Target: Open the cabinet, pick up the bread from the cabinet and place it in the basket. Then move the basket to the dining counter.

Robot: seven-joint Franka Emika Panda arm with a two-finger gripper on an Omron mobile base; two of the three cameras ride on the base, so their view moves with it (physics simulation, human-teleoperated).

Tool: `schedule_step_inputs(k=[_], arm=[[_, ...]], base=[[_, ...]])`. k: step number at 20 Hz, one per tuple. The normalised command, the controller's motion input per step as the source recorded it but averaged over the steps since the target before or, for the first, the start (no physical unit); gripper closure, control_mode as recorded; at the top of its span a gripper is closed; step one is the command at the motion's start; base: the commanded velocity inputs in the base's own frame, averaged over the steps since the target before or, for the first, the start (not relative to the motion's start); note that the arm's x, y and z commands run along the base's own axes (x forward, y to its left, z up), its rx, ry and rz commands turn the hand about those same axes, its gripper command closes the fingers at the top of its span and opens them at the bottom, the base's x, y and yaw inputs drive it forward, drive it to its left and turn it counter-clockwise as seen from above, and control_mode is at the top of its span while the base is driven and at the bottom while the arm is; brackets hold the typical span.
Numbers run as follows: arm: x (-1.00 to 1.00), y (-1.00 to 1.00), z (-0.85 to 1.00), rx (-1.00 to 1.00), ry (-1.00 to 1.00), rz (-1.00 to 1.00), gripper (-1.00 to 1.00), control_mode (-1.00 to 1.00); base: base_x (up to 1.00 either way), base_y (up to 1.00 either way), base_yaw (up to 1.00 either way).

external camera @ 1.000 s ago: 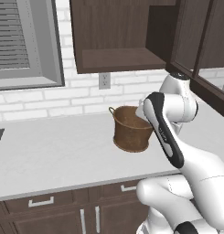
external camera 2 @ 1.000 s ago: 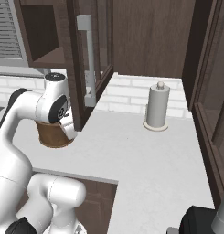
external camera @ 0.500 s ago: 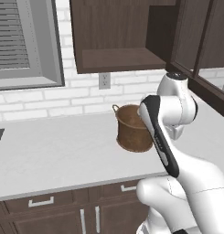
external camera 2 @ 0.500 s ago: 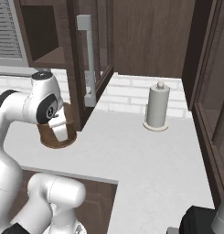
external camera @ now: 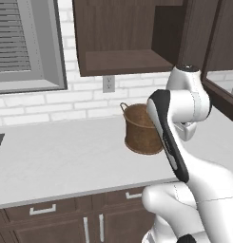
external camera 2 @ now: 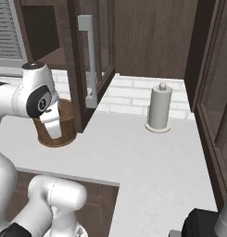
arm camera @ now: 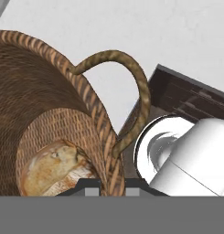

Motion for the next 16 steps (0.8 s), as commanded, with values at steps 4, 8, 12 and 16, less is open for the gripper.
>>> schedule_step_inputs(k=[4, 8, 12, 16], arm=[[-0.11, 0.00, 0.29, 0.00, 0.05, -0.11, 1.00, -1.00], [-0.23, -0.10, 0.04, 0.00, 0.00, -0.03, 1.00, -1.00], [-0.21, -0.08, 0.01, 0.00, 0.00, -0.02, 1.00, -1.00], [-0.18, -0.08, 0.00, 0.00, 0.00, 0.00, 1.00, -1.00]], base=[[0.00, 0.00, 0.00], [0.00, 0.00, 0.00], [0.00, 0.00, 0.00], [0.00, 0.00, 0.00]])
